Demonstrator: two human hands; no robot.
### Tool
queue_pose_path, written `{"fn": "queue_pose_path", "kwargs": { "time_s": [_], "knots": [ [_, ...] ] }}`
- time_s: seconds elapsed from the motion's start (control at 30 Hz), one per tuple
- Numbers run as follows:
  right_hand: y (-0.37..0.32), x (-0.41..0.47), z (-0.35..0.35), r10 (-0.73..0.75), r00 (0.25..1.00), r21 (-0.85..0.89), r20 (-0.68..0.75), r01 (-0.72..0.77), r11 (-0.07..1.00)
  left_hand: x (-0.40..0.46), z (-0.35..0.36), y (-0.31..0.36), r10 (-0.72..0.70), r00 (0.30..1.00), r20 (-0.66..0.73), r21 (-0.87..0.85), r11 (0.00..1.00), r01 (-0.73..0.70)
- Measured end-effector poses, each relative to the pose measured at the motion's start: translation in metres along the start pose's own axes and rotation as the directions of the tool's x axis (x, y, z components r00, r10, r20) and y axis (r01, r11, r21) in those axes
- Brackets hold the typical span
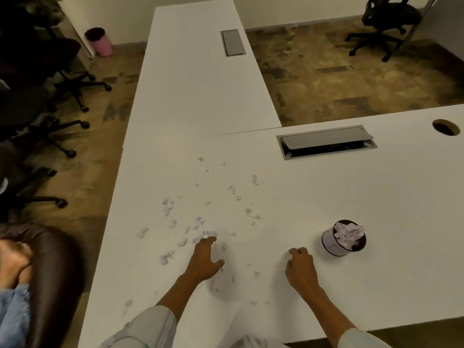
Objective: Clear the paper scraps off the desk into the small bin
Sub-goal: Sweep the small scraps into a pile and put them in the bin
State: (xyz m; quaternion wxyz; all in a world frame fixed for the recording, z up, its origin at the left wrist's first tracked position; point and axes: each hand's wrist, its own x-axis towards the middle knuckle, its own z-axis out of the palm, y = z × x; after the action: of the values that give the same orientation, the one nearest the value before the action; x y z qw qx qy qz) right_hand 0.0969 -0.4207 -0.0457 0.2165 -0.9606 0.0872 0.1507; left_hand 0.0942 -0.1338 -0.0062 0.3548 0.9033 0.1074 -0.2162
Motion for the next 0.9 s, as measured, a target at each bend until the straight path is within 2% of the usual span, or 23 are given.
{"fn": "queue_pose_path", "kwargs": {
  "time_s": [0.23, 0.4, 0.5, 0.57, 0.63, 0.73, 0.83, 0.9],
  "knots": [
    [-0.069, -0.025, 0.039, -0.234, 0.964, -0.039, 0.127, 0.241, 0.97, -0.028, -0.027, -0.055, -0.126, 0.979, -0.159, 0.002, 0.992, 0.128],
    [-0.103, -0.047, 0.064, -0.345, 0.901, 0.049, 0.264, 0.345, 0.937, -0.053, -0.045, -0.099, -0.301, 0.877, -0.374, -0.023, 0.949, 0.316],
    [-0.098, -0.053, 0.054, -0.28, 0.942, 0.124, 0.186, 0.26, 0.958, -0.071, -0.057, -0.126, -0.42, 0.811, -0.407, -0.029, 0.894, 0.448],
    [-0.083, -0.052, 0.039, -0.168, 0.971, 0.074, 0.17, 0.157, 0.985, -0.081, -0.063, -0.144, -0.469, 0.788, -0.399, -0.001, 0.86, 0.511],
    [-0.059, -0.048, 0.024, -0.025, 0.963, -0.053, 0.268, 0.041, 0.998, -0.089, -0.066, -0.159, -0.515, 0.773, -0.37, 0.06, 0.817, 0.573],
    [-0.031, -0.049, 0.012, 0.157, 0.896, -0.199, 0.416, -0.079, 0.977, -0.098, -0.067, -0.173, -0.6, 0.746, -0.288, 0.072, 0.764, 0.642],
    [-0.03, -0.057, 0.018, 0.133, 0.883, -0.167, 0.45, -0.064, 0.984, -0.1, -0.063, -0.178, -0.64, 0.746, -0.183, 0.045, 0.753, 0.657],
    [-0.045, -0.061, 0.028, 0.066, 0.893, -0.048, 0.445, -0.05, 0.998, -0.098, -0.059, -0.175, -0.615, 0.776, -0.141, 0.042, 0.779, 0.625]
  ]
}}
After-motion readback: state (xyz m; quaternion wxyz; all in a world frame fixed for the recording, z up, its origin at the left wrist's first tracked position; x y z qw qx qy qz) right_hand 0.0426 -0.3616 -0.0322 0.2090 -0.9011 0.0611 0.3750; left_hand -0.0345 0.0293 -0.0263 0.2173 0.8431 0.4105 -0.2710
